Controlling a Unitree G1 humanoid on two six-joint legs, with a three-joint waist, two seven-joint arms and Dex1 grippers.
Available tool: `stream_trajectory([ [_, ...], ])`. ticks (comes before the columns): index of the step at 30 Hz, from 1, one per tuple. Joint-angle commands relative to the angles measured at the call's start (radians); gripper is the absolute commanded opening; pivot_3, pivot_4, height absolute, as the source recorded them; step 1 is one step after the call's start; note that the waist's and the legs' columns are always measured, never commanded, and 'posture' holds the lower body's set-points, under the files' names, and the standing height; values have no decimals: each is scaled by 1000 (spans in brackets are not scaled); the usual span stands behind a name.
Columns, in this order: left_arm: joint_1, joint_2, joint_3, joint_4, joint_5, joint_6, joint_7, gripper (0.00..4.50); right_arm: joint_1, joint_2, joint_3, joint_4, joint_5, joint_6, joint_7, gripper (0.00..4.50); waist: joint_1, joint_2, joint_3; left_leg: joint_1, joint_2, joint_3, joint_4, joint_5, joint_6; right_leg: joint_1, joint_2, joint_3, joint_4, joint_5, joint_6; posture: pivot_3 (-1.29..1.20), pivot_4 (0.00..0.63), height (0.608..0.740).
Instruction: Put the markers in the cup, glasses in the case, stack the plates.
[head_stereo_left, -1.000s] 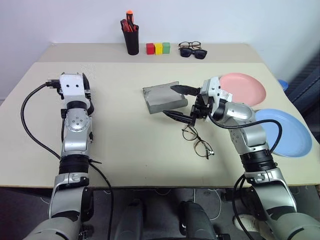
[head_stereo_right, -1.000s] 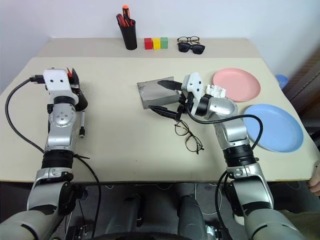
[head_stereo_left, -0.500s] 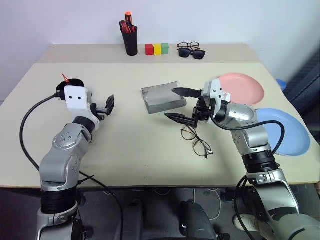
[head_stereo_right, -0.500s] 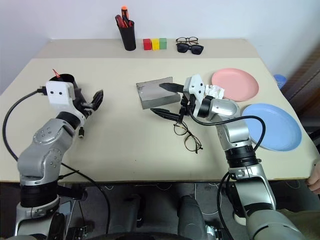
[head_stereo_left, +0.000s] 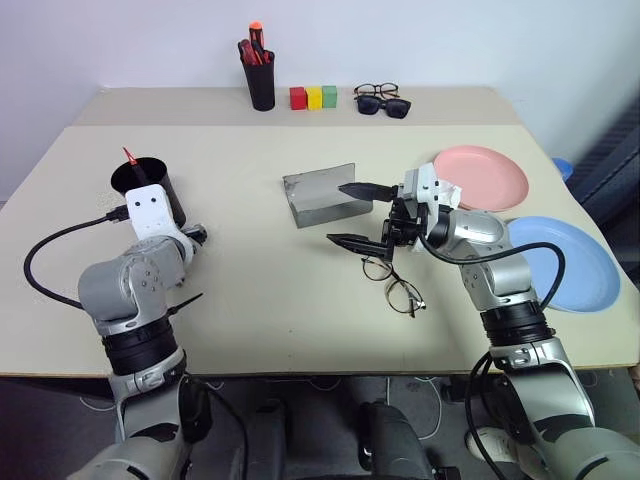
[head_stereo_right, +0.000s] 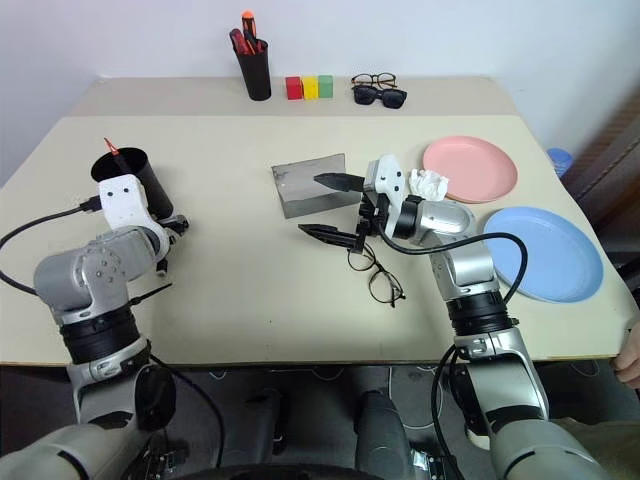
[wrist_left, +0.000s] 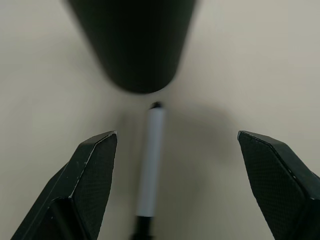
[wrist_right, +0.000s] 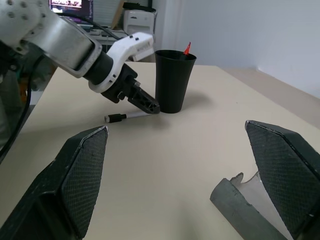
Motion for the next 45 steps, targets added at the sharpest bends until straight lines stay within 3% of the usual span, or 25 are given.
stream_trajectory([
  [1, -38, 22, 35, 73, 51, 31, 9, 3412, -6, -7, -19, -31, 4, -14, -6, 4500, 0, 0, 0, 0, 0, 0, 0, 0, 0, 0, 0, 0, 0, 0, 0, 0, 150, 740],
  [4, -55, 35, 47, 171, 72, 23, -7, 2182, 3, -12, -22, -45, 6, -7, -14, 4500, 1, 0, 0, 0, 0, 0, 0, 0, 0, 0, 0, 0, 0, 0, 0, 0, 150, 740],
  [8, -61, 52, 21, 251, 85, -20, -38, 215, 11, -20, -24, -56, 7, -3, -23, 4500, 0, 1, -1, 1, 0, 0, 0, 0, 0, 0, 0, 0, 0, 0, 0, 0, 150, 740],
  [9, -59, 56, 11, 260, 85, -37, -51, 37, 12, -23, -26, -59, 7, -2, -25, 4500, 0, 3, -2, 1, 0, 0, 0, 0, 0, 0, 0, 0, 0, 0, 0, 0, 150, 740],
  [12, -40, 64, -18, 216, 56, -29, -119, 37, 17, -30, -29, -65, 7, 0, -32, 4500, -1, 4, -2, 2, 0, 0, -1, 0, -1, 0, 0, 0, 1, 0, 0, 0, 150, 740],
  [14, 27, 92, -102, 72, 6, -32, -223, 37, 20, -32, -31, -69, 7, 0, -36, 4500, -2, 3, -2, 2, 0, 0, -1, 0, -1, 0, 0, 0, 1, 0, 0, 0, 150, 740],
  [18, 237, 215, -308, -395, -168, -126, -525, 37, 23, -32, -33, -71, 10, 1, -43, 4500, 1, 1, -1, 0, 0, 2, -3, 0, -2, -1, 0, 3, -3, 2, -3, 0, 150, 740],
  [21, 307, 284, -403, -531, -174, -295, -642, 37, 17, -25, -32, -71, 18, 8, -46, 4500, 6, 0, 0, -1, 0, 3, -6, 0, -3, -3, -1, 4, -4, 0, -6, 0, 150, 740],
  [23, 293, 266, -442, -478, -77, -490, -612, 37, 11, -20, -35, -76, 28, 18, -49, 4500, 5, 1, 0, 0, 0, 3, -6, 1, -3, -3, -1, 4, -4, 0, -8, 0, 150, 740],
  [27, 187, 140, -420, -176, 167, -1056, -388, 37, -17, 2, -52, -78, 52, 35, -66, 4500, 4, 0, 0, 0, 0, 2, -5, 1, -3, -3, 0, 4, -6, 0, -8, 0, 150, 740],
  [31, 88, 149, -388, 92, 321, -1364, -241, 37, -41, 19, -60, -69, 62, 37, -82, 4500, 3, 0, 0, 0, 0, 3, -5, 1, -2, -3, 1, 5, -5, 2, -9, 0, 150, 740],
  [35, 6, 183, -350, 305, 448, -1499, -64, 37, -51, 33, -58, -57, 56, 29, -90, 4500, 5, 0, 0, 0, 0, 3, -9, 1, -2, -4, 1, 5, -5, 3, -4, 0, 150, 740],
  [45, -18, 242, -333, 578, 572, -1646, 108, 37, -50, 40, -59, -44, 45, 15, -97, 4500, 4, 0, 0, 1, 0, 3, -9, 3, -4, -4, 1, 5, -3, 3, -3, 0, 150, 740],
])
